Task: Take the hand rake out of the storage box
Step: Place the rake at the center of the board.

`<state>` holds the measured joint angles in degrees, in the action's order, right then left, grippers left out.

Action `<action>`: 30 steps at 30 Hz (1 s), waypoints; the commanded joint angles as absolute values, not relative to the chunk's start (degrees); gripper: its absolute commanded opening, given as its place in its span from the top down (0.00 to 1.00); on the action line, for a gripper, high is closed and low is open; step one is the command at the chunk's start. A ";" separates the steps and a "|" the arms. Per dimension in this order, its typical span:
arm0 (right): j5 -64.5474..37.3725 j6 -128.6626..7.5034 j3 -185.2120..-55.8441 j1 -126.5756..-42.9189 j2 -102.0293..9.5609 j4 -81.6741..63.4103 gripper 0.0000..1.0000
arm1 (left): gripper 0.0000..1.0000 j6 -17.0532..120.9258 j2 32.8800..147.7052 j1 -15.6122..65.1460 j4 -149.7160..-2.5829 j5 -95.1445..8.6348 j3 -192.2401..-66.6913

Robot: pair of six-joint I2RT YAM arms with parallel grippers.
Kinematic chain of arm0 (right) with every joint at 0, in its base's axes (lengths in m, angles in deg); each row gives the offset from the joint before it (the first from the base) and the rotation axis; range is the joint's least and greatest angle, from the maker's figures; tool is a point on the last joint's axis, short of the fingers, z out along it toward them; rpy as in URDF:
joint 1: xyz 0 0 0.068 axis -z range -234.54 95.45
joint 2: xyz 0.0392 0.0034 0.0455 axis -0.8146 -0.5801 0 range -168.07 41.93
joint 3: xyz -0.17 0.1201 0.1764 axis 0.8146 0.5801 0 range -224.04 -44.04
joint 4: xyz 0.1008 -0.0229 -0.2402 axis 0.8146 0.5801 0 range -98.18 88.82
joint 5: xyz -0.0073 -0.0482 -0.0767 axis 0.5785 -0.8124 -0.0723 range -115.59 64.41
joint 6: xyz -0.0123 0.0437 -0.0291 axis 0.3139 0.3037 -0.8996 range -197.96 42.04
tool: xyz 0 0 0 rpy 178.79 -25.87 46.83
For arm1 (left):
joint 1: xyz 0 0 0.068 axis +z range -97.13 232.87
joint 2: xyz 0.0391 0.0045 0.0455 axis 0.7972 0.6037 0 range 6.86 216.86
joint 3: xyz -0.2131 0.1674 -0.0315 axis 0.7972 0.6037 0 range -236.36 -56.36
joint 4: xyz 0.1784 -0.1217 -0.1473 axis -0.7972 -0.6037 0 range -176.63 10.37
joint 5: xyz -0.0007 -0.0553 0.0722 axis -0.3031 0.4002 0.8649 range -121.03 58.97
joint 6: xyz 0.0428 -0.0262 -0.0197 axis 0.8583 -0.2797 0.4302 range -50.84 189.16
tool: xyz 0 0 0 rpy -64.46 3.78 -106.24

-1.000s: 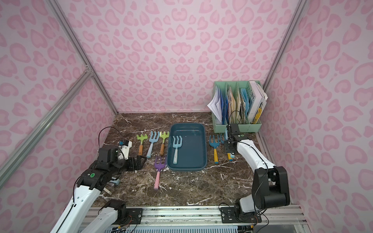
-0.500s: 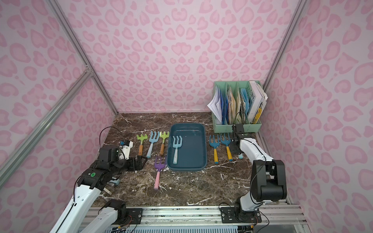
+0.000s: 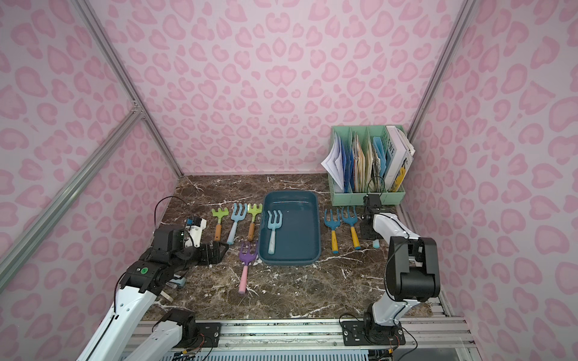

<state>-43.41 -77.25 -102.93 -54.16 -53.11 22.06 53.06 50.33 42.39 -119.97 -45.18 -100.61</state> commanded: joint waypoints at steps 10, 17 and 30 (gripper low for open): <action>-41.61 -77.96 -103.27 -54.08 -56.43 20.22 0.74 | 0.03 54.07 50.55 42.35 -119.18 -45.18 -100.83; -41.34 -77.96 -103.25 -54.04 -58.08 20.20 0.72 | 0.03 54.09 50.28 42.34 -119.18 -45.15 -100.75; -44.09 -76.96 -102.58 -54.26 -56.45 21.02 0.52 | 0.03 54.21 50.11 42.34 -119.18 -45.26 -100.74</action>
<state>-42.41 -77.93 -102.82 -54.12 -57.07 20.18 53.23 50.09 42.34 -119.97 -45.20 -100.61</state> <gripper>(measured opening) 0.479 0.969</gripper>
